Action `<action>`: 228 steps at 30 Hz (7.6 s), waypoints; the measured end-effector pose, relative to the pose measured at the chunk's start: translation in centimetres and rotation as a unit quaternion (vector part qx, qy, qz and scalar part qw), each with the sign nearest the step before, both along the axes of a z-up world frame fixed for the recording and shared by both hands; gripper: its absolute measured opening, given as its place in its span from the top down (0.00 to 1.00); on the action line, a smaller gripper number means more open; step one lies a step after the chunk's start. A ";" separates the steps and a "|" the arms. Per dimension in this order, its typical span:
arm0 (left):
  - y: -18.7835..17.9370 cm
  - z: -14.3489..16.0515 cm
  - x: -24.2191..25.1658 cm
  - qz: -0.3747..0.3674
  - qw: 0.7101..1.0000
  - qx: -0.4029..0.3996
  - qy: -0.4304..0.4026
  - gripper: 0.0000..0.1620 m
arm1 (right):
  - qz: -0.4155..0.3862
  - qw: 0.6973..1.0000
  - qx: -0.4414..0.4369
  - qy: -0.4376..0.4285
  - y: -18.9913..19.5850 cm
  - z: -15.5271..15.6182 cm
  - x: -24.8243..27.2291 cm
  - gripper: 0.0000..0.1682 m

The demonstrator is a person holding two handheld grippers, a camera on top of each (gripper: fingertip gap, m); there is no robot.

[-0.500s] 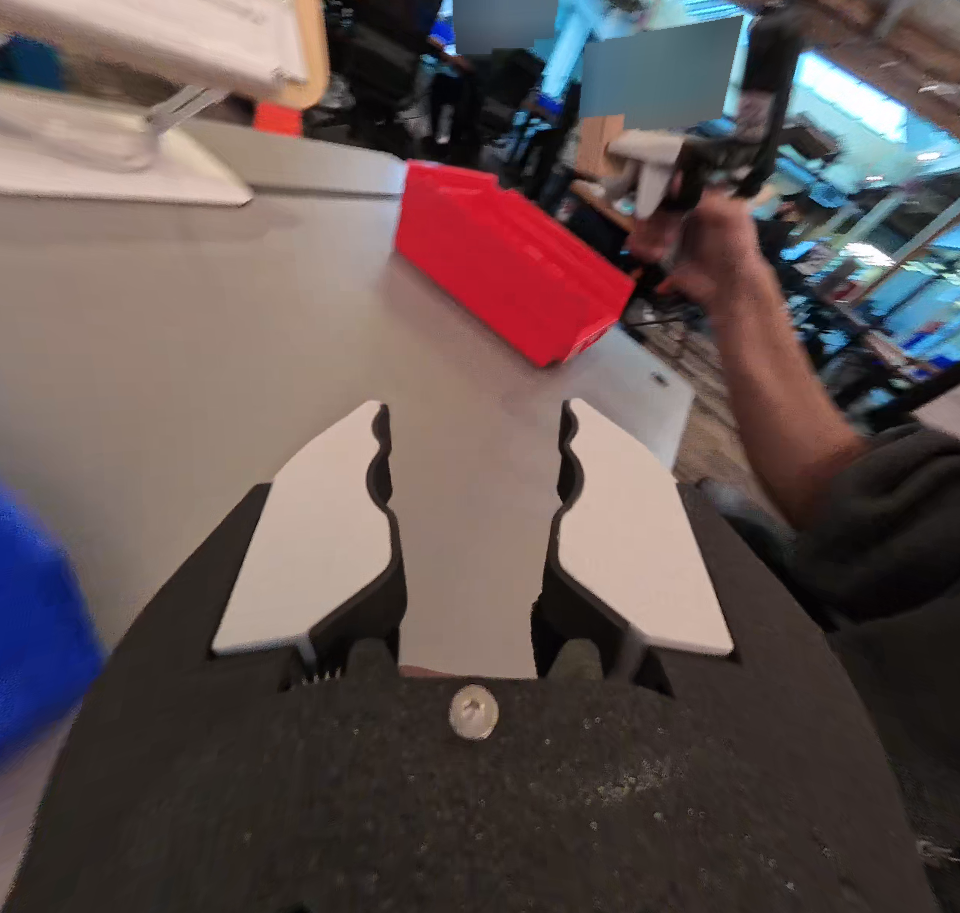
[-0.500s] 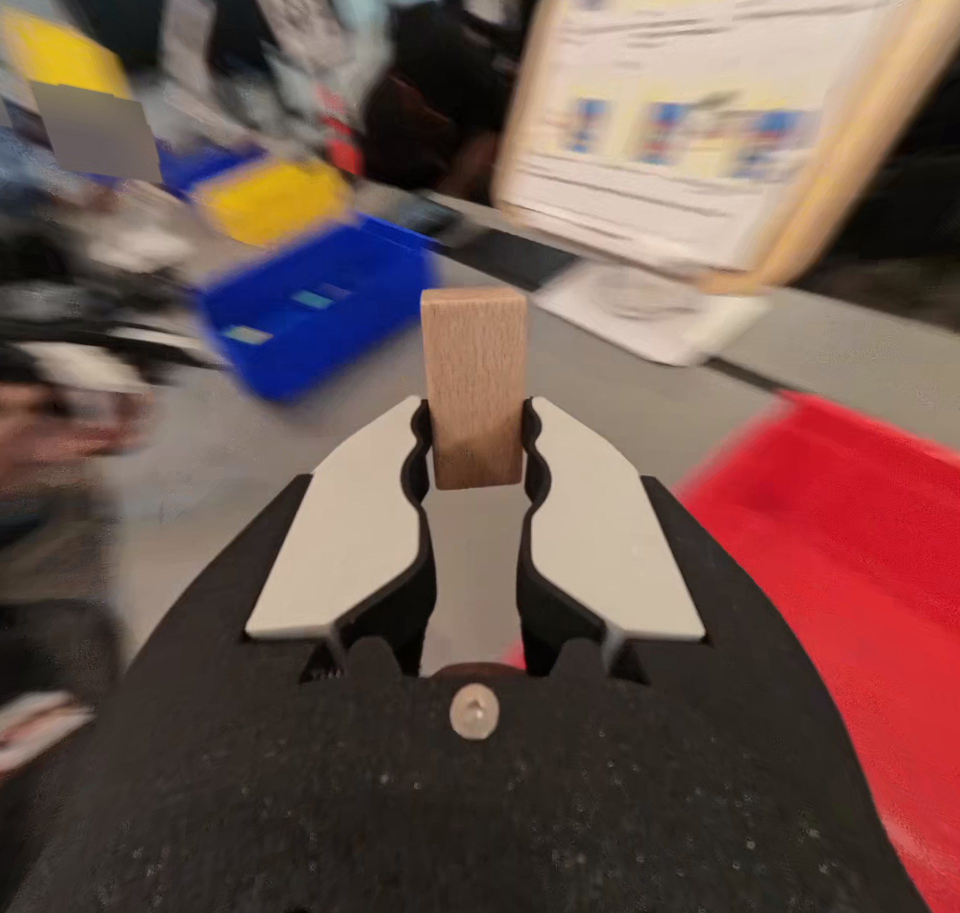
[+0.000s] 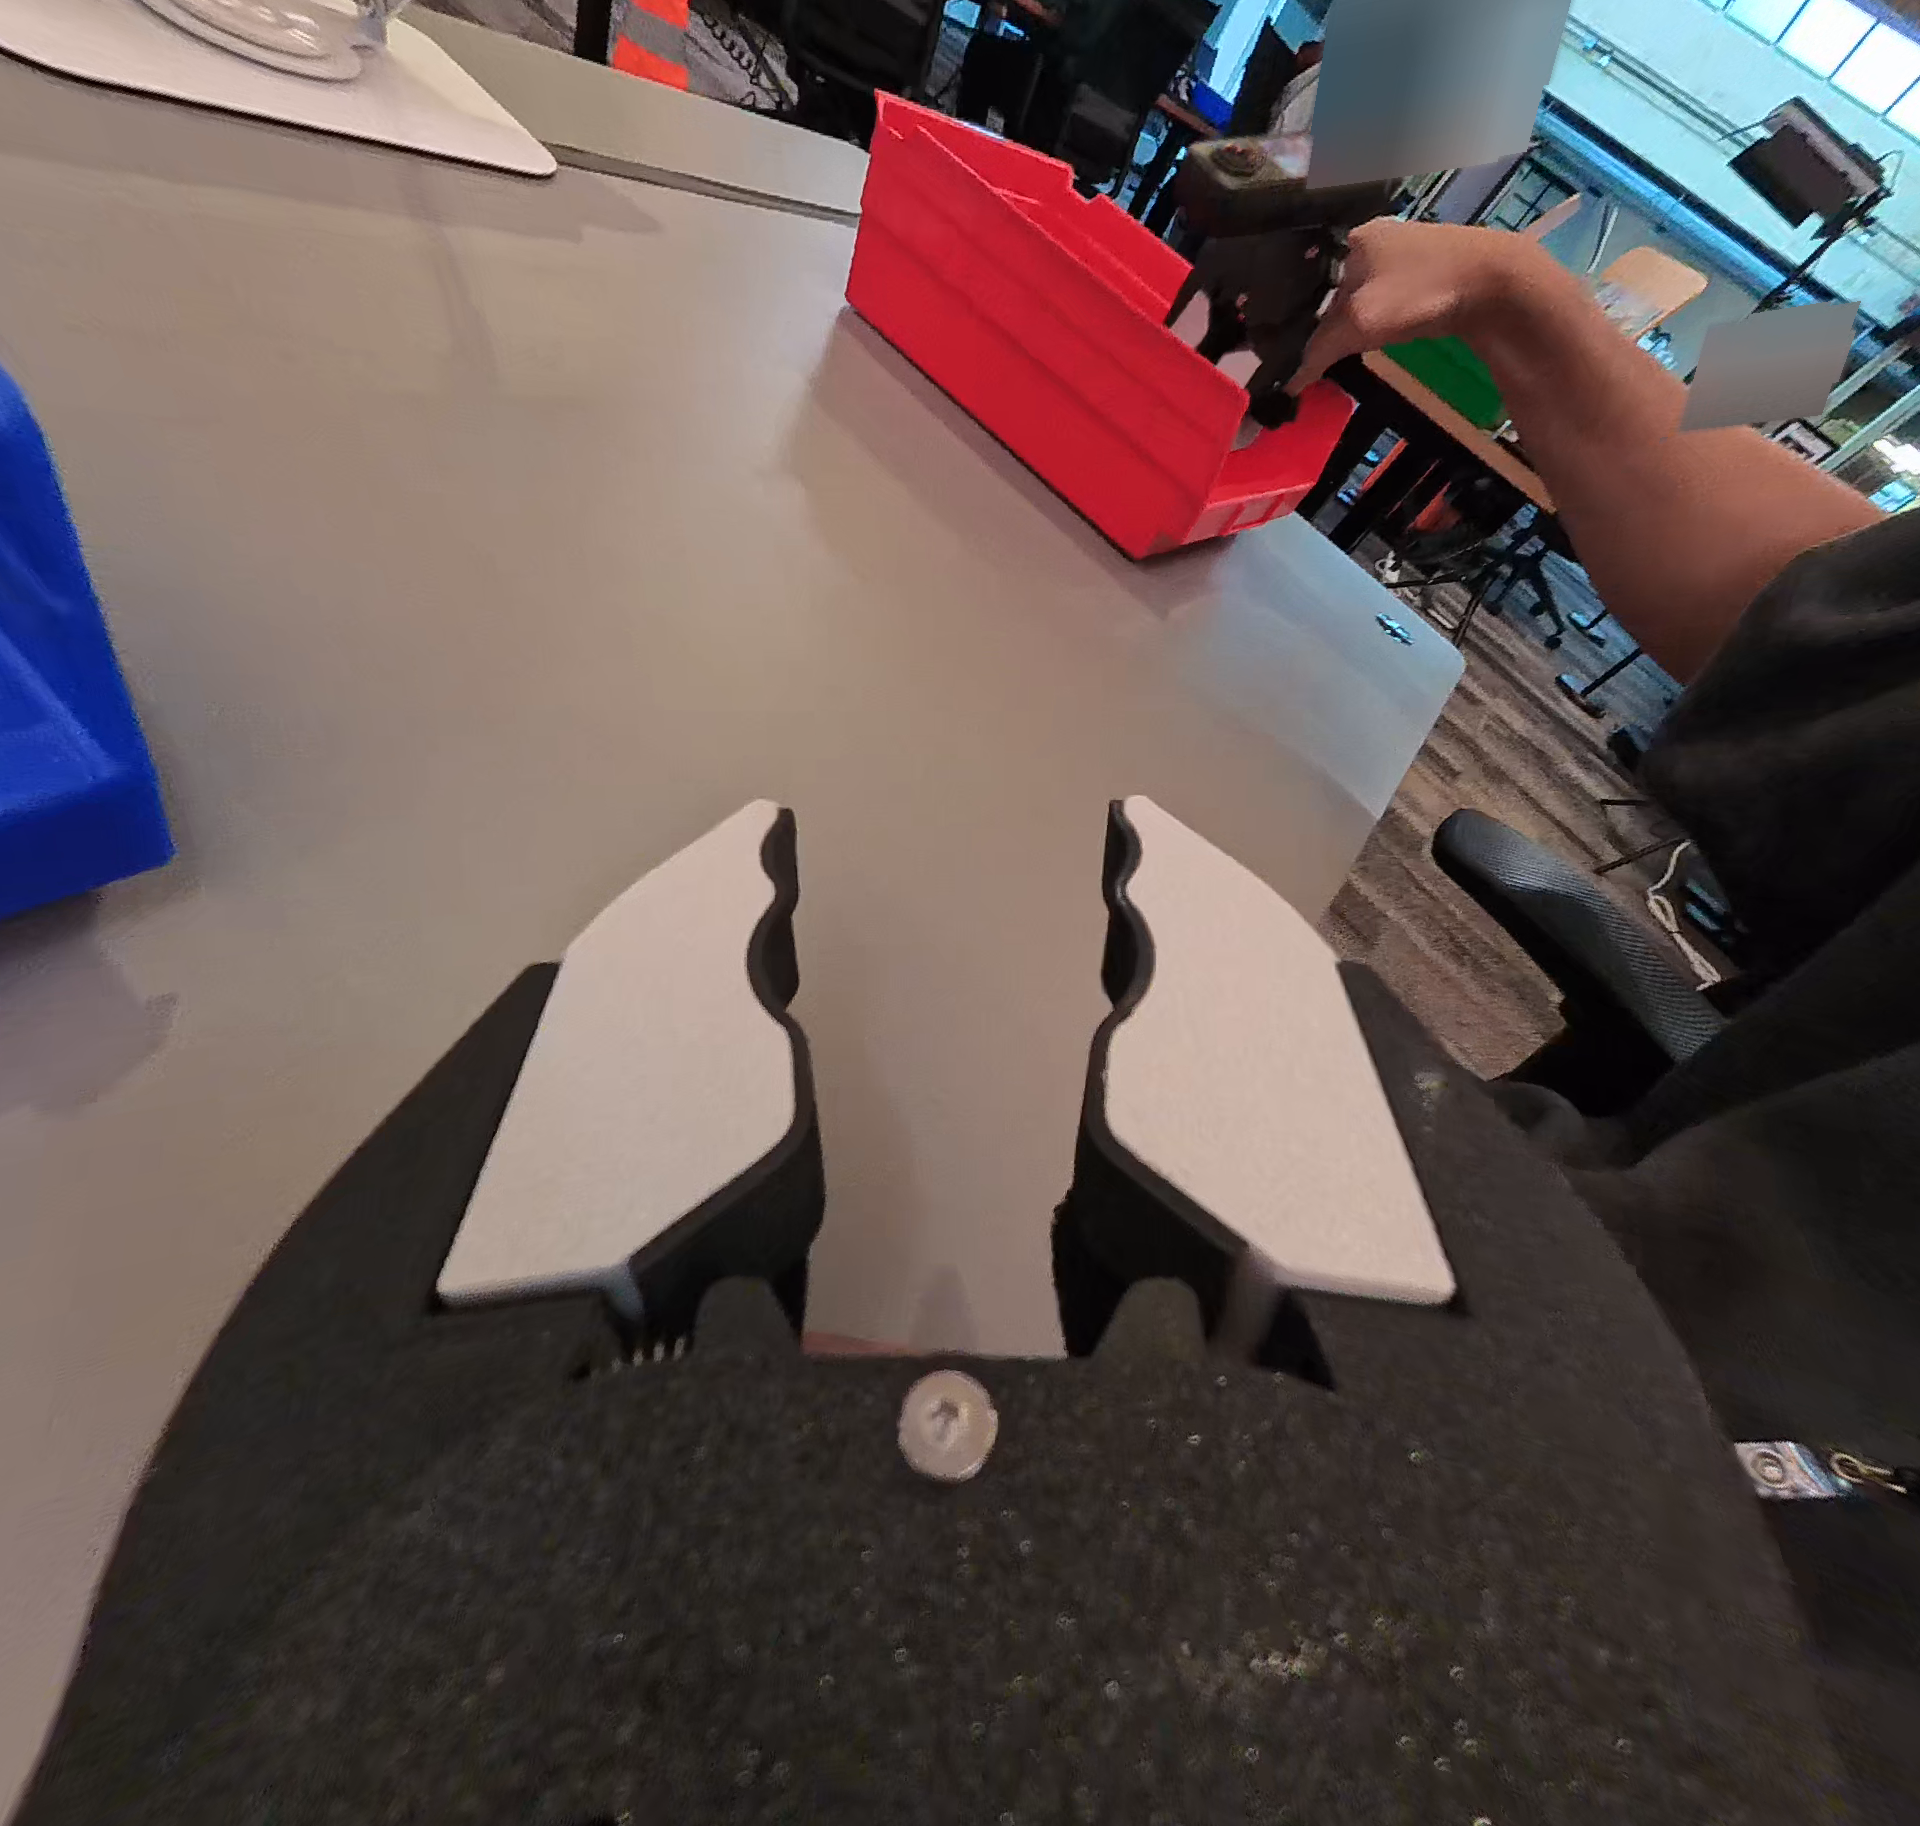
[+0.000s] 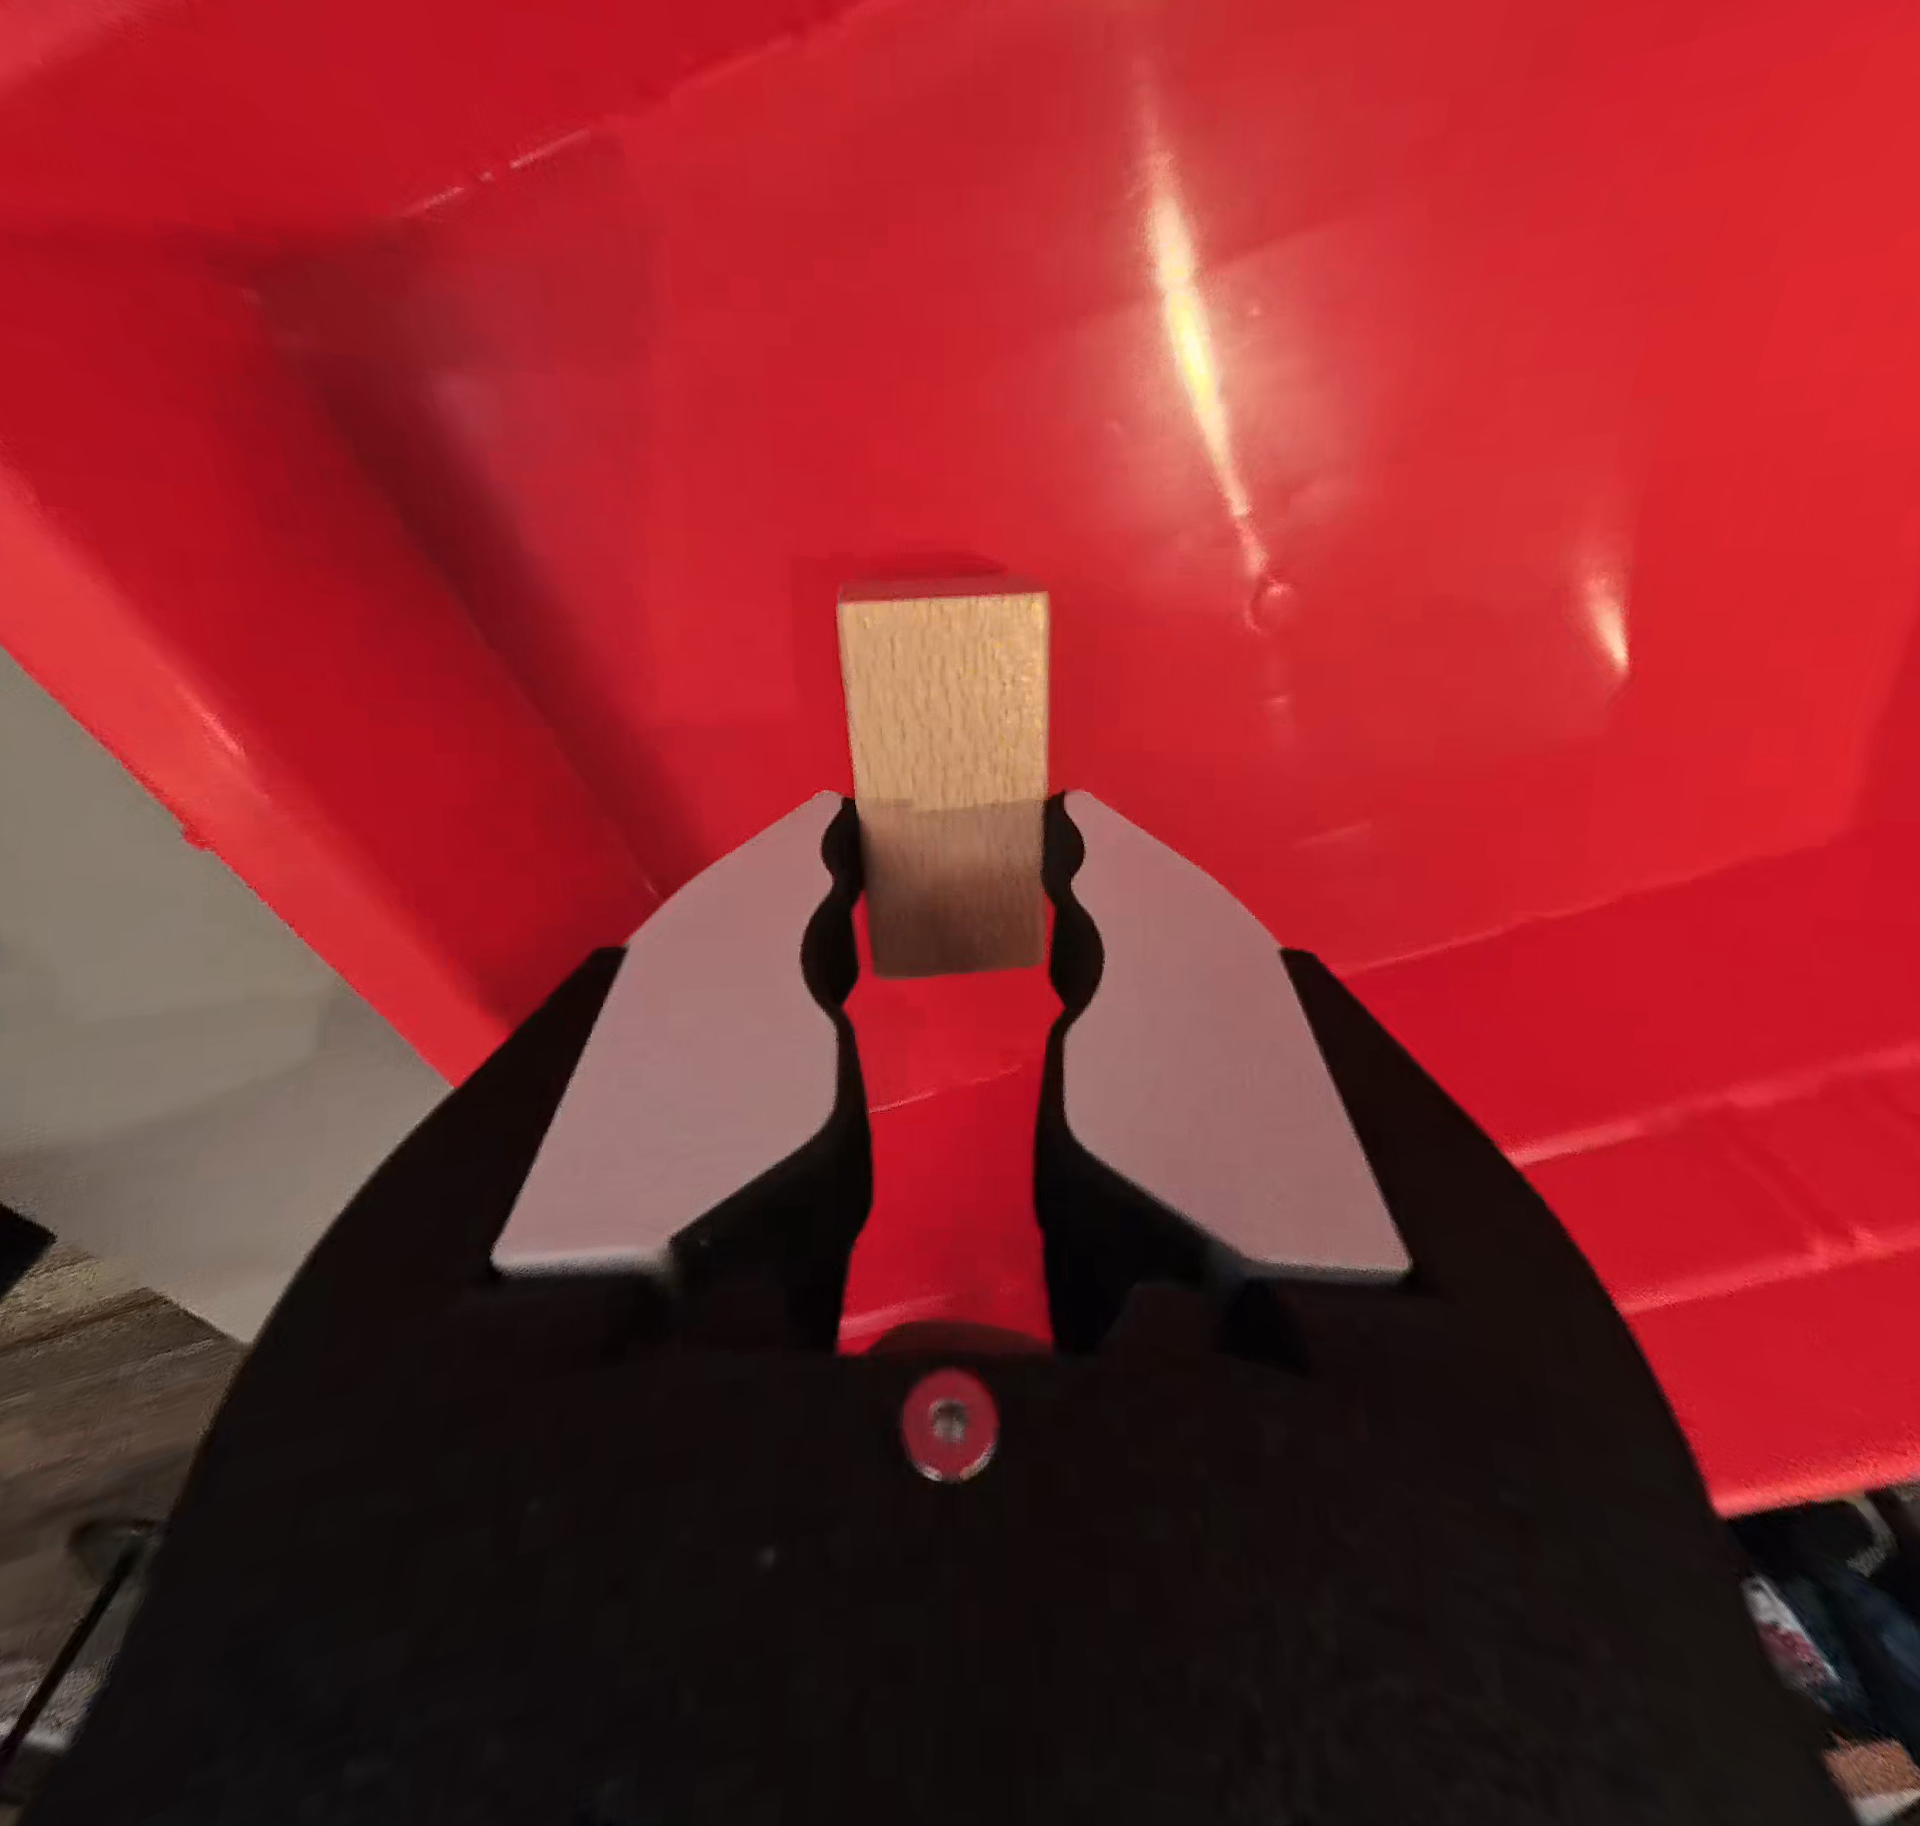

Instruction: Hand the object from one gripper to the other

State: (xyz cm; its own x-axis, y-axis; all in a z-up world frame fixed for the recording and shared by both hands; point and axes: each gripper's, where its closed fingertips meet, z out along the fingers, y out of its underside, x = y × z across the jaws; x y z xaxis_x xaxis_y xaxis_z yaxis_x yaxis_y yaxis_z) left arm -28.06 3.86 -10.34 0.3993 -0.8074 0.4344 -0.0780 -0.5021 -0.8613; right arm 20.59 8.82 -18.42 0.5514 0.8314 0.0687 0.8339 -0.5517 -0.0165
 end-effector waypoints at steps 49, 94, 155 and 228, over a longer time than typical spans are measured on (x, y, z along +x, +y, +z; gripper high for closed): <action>24.8 -8.0 -12.0 -0.209 0.776 0.116 0.583 0.73 | -0.127 0.762 0.290 0.564 -7.7 8.4 -26.1 0.64; 2.8 11.4 18.1 -0.226 0.968 0.015 -0.109 0.78 | -0.062 0.634 0.127 0.760 -2.8 17.8 -33.1 0.80; 22.4 -1.4 -14.3 -0.123 0.818 0.067 0.557 0.66 | -0.237 0.805 0.353 0.413 -9.1 7.7 -21.5 0.69; -5.9 -2.1 2.5 -0.047 0.998 -0.043 0.016 0.62 | -0.274 0.860 0.297 0.312 4.6 15.7 -5.8 0.80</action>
